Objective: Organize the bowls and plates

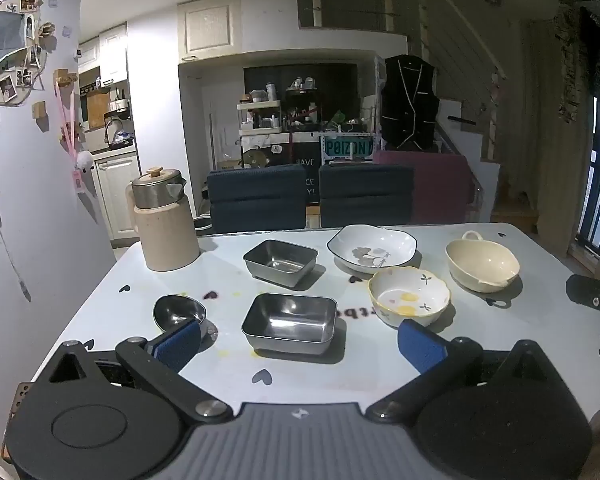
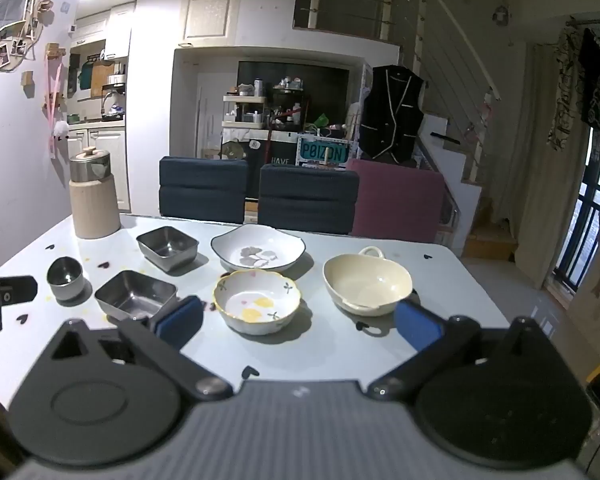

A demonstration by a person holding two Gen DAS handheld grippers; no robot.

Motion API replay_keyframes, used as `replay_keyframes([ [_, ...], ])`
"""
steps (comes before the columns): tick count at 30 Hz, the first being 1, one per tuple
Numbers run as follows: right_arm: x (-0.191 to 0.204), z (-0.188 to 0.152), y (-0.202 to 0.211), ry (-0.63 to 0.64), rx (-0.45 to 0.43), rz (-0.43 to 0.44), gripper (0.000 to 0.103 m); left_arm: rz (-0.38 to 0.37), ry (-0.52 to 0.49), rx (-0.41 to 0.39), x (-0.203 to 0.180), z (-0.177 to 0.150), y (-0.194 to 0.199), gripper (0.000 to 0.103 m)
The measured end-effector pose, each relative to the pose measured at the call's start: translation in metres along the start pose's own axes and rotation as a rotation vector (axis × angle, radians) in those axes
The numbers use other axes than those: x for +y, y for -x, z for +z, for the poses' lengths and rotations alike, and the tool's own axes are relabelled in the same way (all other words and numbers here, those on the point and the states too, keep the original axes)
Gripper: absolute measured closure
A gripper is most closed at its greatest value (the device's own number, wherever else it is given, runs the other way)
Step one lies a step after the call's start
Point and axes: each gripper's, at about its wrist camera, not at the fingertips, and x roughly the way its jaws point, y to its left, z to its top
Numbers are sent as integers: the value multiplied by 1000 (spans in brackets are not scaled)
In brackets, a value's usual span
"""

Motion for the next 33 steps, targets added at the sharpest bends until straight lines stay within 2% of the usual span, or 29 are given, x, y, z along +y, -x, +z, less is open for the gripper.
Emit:
replay_keyframes([
  [33,0,0,-1,4,3,-4,0,-7,9,11,-3,0,2,0],
])
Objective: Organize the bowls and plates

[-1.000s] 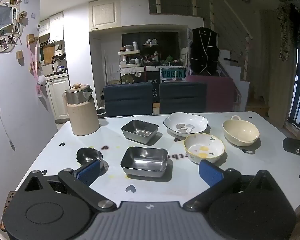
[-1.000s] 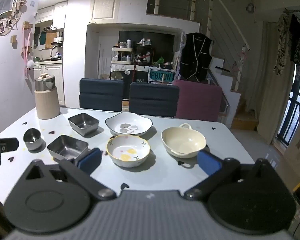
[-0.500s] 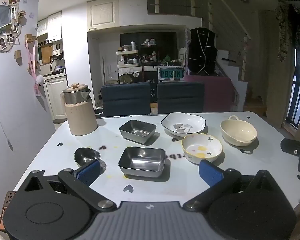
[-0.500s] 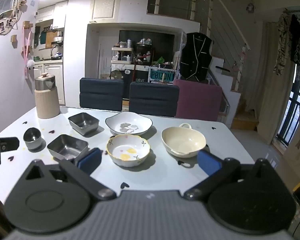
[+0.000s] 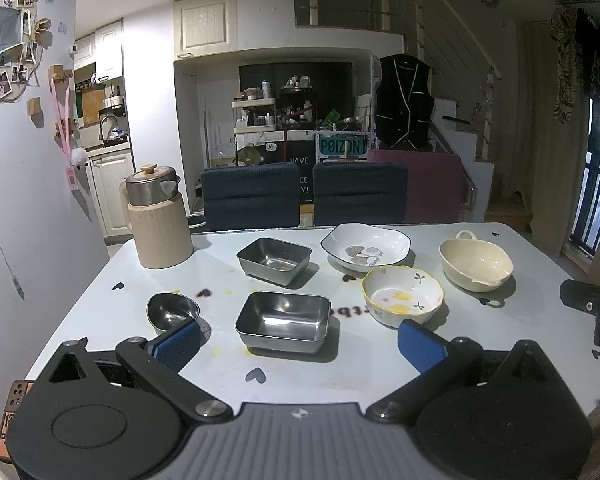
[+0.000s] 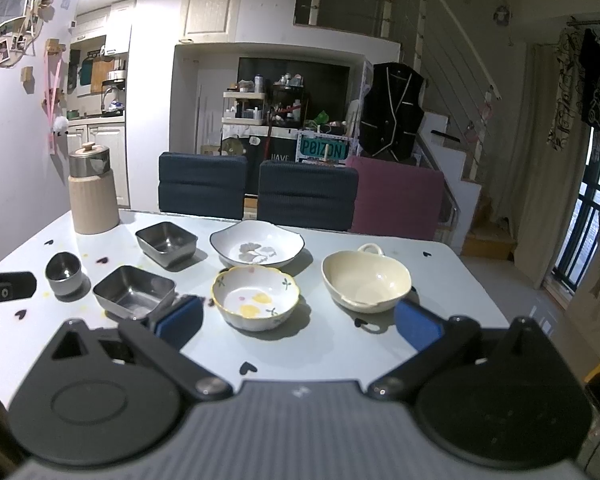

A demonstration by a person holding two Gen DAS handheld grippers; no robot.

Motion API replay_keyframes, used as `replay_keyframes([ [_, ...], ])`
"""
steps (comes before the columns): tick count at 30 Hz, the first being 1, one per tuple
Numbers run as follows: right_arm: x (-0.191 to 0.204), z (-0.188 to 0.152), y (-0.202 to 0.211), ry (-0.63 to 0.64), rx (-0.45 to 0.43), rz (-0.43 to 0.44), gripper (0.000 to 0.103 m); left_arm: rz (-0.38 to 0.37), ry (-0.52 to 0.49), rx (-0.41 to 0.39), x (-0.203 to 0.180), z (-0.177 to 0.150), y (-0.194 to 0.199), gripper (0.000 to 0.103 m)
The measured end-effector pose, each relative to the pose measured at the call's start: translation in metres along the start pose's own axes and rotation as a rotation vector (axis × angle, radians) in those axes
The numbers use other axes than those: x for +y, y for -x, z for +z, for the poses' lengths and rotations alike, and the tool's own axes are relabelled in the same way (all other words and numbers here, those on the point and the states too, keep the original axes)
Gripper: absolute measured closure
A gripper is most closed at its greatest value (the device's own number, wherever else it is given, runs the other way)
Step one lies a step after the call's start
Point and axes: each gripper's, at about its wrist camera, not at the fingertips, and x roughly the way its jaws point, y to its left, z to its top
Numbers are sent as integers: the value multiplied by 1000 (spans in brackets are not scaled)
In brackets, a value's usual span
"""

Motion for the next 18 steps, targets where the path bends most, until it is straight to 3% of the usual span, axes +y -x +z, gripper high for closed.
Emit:
replay_keyframes([
  [4,0,-3,0,1,5,1,0,1,1,1,-16,-6,-5,0],
  [18,1,-3,-1,3,10,0,0,-2,4,4,-14,-9,-7,0],
])
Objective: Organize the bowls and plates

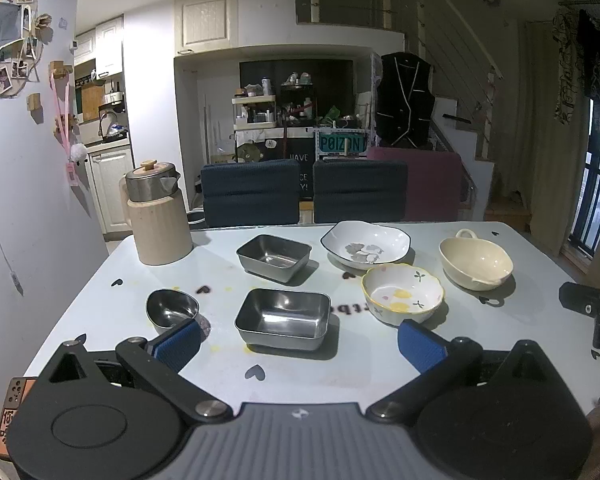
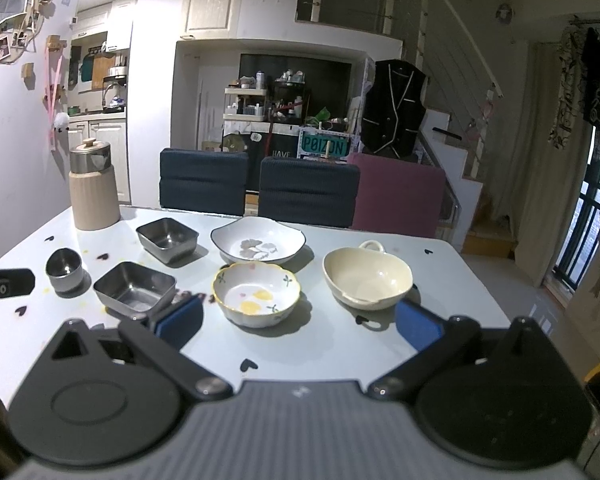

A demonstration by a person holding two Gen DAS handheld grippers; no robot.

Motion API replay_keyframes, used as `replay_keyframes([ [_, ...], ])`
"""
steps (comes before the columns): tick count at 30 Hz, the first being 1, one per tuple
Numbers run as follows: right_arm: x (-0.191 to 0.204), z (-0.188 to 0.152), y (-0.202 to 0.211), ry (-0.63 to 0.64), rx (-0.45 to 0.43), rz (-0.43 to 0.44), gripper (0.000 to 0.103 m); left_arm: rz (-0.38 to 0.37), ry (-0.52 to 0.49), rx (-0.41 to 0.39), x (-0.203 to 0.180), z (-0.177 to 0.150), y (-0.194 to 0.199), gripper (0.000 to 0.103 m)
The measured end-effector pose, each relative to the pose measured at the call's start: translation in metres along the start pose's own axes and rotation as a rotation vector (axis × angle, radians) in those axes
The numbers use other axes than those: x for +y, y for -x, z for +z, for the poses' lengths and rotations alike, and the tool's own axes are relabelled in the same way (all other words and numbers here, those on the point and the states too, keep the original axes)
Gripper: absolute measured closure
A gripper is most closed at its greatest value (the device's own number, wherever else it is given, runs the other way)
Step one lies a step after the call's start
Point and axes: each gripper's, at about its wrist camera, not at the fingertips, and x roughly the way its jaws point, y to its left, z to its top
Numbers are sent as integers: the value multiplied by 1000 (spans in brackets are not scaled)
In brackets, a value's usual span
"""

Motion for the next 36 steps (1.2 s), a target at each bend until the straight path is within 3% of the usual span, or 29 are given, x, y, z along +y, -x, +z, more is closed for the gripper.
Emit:
replay_keyframes([
  [36,1,-2,0,7,6,0,0,-5,6,5,2,1,-6,0],
])
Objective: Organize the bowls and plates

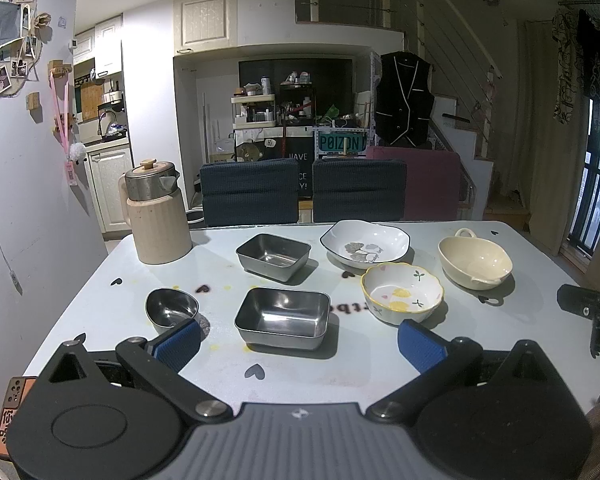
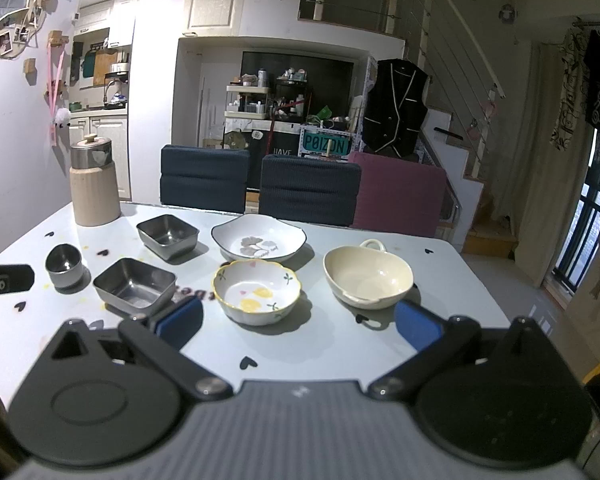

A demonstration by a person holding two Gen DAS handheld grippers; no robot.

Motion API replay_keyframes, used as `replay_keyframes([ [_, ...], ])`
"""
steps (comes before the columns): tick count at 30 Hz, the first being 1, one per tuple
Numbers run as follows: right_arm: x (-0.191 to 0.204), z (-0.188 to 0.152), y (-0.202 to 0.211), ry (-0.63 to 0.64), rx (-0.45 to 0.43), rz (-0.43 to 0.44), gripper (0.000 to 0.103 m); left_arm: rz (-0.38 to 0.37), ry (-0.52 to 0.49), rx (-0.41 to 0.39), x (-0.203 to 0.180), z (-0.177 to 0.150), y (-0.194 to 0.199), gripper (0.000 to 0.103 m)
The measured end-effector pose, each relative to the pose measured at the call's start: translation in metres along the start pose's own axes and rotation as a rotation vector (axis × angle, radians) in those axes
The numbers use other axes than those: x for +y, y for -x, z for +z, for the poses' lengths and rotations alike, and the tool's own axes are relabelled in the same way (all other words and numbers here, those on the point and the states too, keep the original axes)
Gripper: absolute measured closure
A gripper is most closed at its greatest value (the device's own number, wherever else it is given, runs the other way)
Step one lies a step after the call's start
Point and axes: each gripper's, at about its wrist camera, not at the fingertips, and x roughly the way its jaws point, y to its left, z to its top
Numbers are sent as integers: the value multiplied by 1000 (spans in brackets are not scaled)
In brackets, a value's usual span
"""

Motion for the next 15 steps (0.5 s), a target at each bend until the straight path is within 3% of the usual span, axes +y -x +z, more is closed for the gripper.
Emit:
replay_keyframes([
  [9,0,-2,-1,-3,2,0,0,27,-7,-5,-6,-3,-3,0],
  [15,-1,5,-8,-11,20,13,0,37,-4,23,2,14,-13,0],
])
